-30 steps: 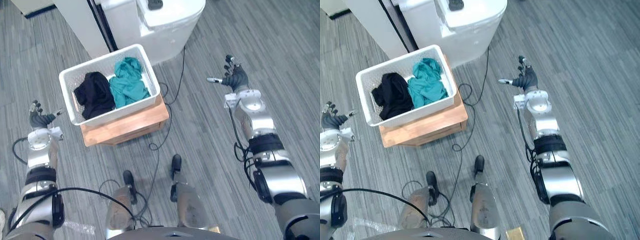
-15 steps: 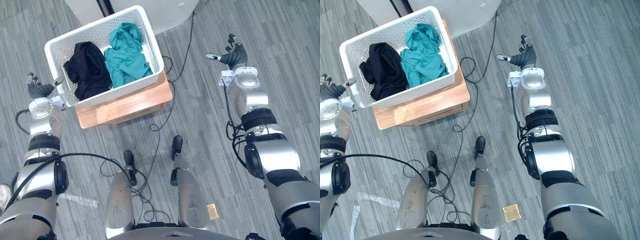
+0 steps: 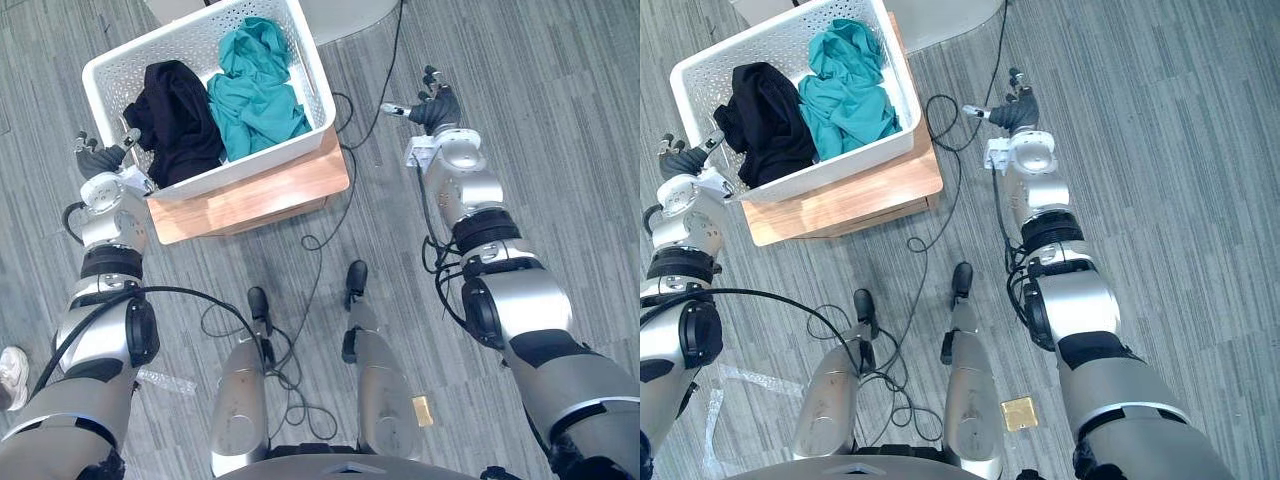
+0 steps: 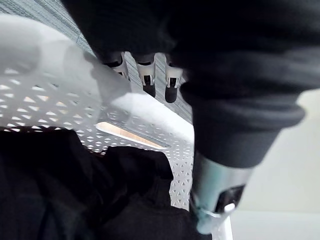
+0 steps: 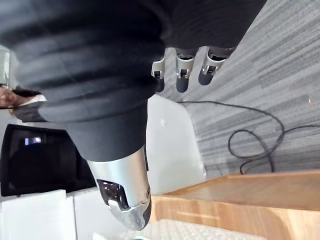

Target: Pick up the laundry basket with both hands and put the clothes into the washing machine.

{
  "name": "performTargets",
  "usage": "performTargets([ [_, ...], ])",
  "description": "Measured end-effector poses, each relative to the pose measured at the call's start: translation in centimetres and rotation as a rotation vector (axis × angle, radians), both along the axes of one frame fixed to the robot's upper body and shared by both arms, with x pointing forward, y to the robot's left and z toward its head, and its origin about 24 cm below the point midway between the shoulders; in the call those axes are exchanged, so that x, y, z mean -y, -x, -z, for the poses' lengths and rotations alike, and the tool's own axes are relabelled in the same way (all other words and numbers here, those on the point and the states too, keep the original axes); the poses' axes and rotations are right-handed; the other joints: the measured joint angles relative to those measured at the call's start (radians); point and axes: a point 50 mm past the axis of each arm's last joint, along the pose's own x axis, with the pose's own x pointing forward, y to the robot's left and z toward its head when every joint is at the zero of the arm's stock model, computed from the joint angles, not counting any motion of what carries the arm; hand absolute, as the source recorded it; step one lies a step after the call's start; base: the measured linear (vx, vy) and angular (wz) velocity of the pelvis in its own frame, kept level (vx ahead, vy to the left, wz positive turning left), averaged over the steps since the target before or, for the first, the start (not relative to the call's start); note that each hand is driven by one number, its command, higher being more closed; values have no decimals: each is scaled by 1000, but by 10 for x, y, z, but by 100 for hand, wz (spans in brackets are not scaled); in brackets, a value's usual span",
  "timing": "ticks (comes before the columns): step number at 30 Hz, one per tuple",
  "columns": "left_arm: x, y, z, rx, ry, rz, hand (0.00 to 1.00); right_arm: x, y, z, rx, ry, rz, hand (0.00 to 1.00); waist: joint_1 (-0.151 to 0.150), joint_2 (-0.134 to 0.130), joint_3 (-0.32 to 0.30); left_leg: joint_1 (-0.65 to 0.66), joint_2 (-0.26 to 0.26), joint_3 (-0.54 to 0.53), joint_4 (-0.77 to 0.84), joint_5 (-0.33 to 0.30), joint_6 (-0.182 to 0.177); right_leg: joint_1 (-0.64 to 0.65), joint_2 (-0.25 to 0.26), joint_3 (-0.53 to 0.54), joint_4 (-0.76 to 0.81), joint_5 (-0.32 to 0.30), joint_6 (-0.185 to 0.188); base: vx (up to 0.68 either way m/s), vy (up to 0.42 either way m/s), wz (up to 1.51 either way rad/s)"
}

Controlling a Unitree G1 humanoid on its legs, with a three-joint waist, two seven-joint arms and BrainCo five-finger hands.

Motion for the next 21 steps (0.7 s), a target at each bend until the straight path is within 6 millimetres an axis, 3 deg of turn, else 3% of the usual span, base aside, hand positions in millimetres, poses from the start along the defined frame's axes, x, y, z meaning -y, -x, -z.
performTargets([
  [7, 7, -2, 5, -6, 59, -19, 0, -29, 0, 5, 1, 83, -46, 0, 2, -3, 1, 15, -6, 0, -47, 33, -1, -6, 0, 0, 4, -2, 2, -14, -11, 1],
  [12, 21, -3, 21, -46, 136, -10, 0, -53, 3, 1, 36, 102, -107, 0, -2, -9, 5, 14, -8, -18, -66, 48, -1, -12, 2, -8, 5, -1, 2, -4, -4, 2],
  [21, 30, -3, 33, -61, 212, 10, 0, -72, 7, 4, 50, 135, -135, 0, -4, -14, 6, 16, -9, -22, -66, 48, -1, -7, 3, -10, 5, -1, 2, 0, 0, 0],
])
